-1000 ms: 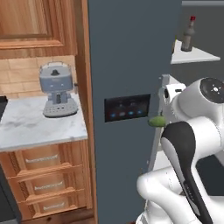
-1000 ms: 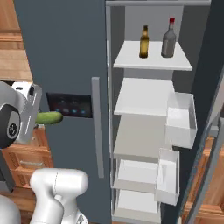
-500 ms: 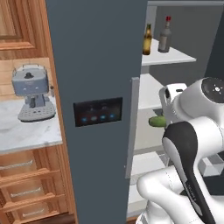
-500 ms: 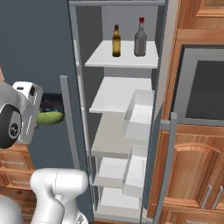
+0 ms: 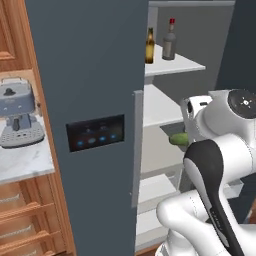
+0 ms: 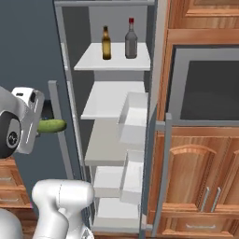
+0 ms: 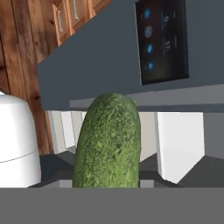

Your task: Place the beer and liquor on the top shelf of the fridge to keep them out of children's reach, and place the cucumber on lower shelves for easy access.

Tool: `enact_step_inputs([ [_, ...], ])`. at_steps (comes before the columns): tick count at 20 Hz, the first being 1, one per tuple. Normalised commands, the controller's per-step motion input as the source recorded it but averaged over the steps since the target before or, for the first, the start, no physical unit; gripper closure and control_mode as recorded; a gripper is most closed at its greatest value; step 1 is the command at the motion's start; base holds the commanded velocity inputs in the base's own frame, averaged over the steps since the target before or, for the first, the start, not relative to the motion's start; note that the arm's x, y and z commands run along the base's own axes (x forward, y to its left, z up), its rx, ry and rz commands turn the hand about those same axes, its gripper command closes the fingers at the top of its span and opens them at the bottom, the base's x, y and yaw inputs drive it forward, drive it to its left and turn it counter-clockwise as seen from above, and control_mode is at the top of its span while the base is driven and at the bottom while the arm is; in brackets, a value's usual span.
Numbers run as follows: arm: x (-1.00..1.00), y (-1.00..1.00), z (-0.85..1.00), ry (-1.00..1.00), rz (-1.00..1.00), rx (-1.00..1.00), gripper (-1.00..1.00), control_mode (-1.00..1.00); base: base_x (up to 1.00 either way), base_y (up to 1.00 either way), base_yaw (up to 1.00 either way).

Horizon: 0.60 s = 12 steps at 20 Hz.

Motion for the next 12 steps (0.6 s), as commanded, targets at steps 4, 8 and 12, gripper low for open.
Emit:
enact_step_inputs([
  [4,0.00,0.00,0.00,0.00,0.00,0.00,1.00,1.00,0.13,-0.26,-0.17],
  [8,0.00,0.00,0.00,0.00,0.00,0.00,1.00,1.00,0.25,-0.07,-0.07],
  [12,0.00,0.00,0.00,0.00,0.00,0.00,1.00,1.00,0.36,-0.14,0.00],
])
